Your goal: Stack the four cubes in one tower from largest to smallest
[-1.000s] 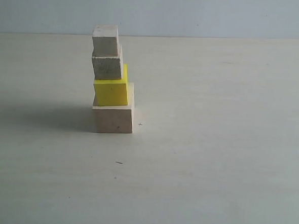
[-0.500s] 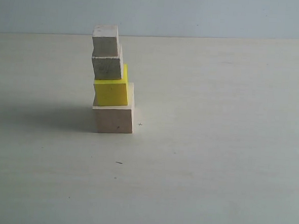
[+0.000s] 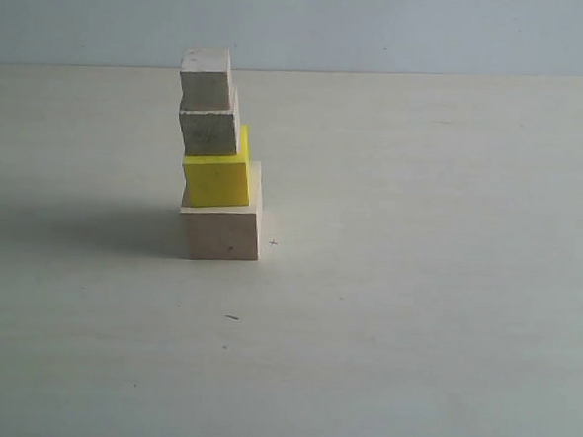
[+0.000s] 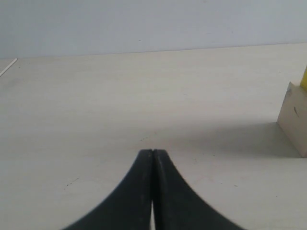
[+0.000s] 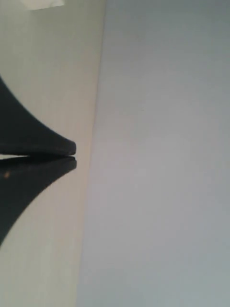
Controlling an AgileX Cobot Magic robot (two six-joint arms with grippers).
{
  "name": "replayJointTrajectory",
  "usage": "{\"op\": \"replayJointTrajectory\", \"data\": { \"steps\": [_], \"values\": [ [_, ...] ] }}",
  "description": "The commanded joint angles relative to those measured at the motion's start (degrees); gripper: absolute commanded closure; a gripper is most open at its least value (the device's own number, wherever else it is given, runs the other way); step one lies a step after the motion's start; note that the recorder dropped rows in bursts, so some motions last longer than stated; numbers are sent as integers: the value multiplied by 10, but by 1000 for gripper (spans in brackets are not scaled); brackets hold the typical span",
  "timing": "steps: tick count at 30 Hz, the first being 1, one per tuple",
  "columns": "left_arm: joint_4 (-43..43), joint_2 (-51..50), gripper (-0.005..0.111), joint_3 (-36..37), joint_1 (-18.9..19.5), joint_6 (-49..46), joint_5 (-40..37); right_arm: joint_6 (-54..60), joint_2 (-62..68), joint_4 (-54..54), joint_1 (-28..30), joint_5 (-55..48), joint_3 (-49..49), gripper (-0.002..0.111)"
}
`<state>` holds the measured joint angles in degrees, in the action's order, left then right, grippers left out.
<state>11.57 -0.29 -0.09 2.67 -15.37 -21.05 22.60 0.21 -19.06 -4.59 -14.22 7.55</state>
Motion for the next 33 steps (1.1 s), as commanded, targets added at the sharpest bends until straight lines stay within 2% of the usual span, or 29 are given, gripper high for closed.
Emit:
{"op": "replayJointTrajectory", "data": {
  "steps": [1,16,19,27,33],
  "values": [
    [-2,3,107,1,2,-2,2,-52,-2,62,-1,-6,-53,108],
    [-2,3,107,1,2,-4,2,-50,-2,92,-1,-12,-75,108],
    [-2,3,107,1,2,-5,2,-64,-2,92,-1,-42,-75,108],
    [-2,3,107,1,2,-5,2,-91,-2,93,-1,-45,-75,108],
    [-2,3,107,1,2,-5,2,-98,-2,95,47,-53,-75,108]
  ]
}}
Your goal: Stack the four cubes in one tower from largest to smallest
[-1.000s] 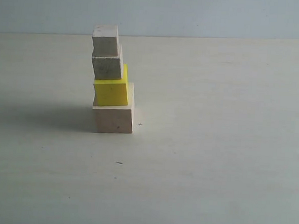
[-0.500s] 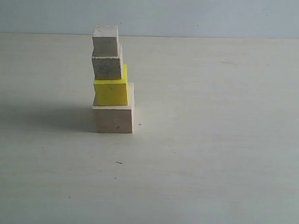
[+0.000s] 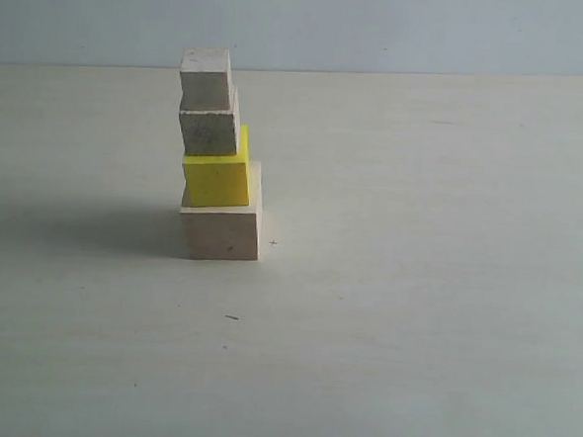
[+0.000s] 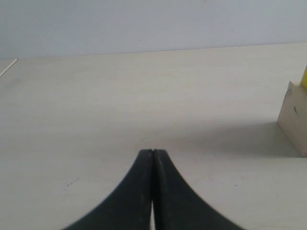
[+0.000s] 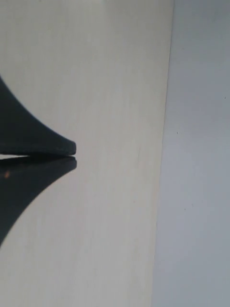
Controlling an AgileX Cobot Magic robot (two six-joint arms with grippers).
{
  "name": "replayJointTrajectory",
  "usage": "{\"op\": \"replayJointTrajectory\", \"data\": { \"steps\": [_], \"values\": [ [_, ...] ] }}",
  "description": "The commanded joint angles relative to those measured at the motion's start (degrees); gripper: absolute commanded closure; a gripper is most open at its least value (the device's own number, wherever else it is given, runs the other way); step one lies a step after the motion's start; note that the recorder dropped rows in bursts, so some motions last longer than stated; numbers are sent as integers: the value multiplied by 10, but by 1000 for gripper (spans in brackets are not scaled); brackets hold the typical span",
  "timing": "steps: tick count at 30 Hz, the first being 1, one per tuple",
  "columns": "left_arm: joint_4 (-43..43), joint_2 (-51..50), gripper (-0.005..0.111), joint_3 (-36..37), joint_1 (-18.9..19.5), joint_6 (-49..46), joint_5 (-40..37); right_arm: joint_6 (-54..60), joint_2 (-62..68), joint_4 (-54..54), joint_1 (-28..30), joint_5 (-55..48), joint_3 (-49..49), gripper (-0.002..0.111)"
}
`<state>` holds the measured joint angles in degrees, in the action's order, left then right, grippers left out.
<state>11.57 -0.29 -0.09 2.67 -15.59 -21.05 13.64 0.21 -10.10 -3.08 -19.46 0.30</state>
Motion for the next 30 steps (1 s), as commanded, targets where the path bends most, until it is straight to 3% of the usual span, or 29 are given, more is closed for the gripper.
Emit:
{"op": "replayJointTrajectory", "data": {
  "steps": [1,25,30],
  "values": [
    [-2,3,107,1,2,-2,2,-8,-2,5,42,-1,-3,108],
    [-2,3,107,1,2,-2,2,-19,-2,1,58,-2,-3,108],
    [-2,3,107,1,2,-2,2,-164,-2,117,58,1,-3,108]
  ]
}}
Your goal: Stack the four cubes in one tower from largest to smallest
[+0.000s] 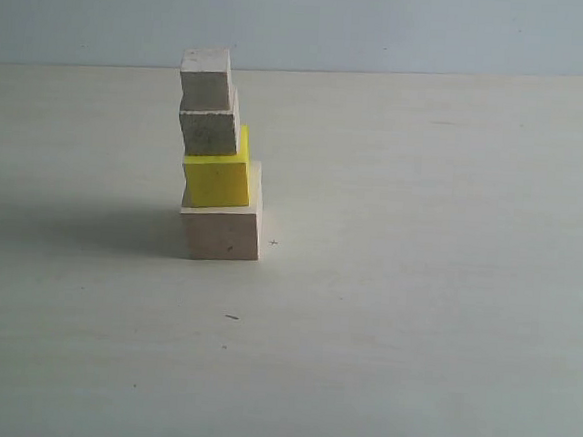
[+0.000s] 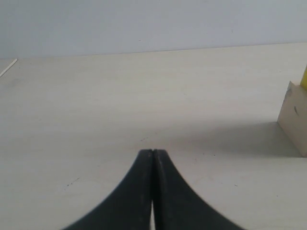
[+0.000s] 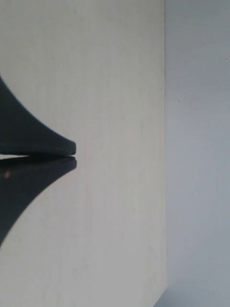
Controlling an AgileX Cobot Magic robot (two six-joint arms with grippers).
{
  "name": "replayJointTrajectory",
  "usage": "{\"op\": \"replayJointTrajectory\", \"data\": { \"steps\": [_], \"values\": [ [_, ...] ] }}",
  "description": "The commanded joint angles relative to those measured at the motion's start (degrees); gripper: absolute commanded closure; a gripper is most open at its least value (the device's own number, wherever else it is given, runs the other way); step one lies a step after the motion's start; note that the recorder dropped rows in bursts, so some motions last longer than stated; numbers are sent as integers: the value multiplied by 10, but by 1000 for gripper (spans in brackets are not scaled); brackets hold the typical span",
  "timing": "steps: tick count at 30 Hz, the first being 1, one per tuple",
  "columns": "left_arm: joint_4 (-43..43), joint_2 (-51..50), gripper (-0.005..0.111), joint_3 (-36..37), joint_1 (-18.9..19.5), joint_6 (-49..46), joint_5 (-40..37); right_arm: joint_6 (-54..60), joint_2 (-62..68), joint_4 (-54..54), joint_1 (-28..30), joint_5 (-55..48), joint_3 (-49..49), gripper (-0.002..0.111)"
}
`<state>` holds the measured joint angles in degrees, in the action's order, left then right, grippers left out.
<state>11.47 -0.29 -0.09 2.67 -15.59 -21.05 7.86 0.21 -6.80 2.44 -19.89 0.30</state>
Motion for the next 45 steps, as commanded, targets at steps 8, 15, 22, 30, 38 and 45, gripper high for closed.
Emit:
{"op": "replayJointTrajectory", "data": {
  "steps": [8,15,22,30,38,45],
  "values": [
    [-1,3,107,1,2,-2,2,-114,-2,100,3,21,-3,108],
    [-1,3,107,1,2,-2,2,-82,-2,97,3,21,-3,108],
    [-1,3,107,1,2,-2,2,-79,-2,88,3,8,-3,108],
    [-1,3,107,1,2,-2,2,-79,-2,87,3,5,-3,108],
    [-1,3,107,1,2,-2,2,-79,-2,87,3,6,-3,108],
    [-1,3,107,1,2,-2,2,-79,-2,87,3,6,-3,108]
  ]
}}
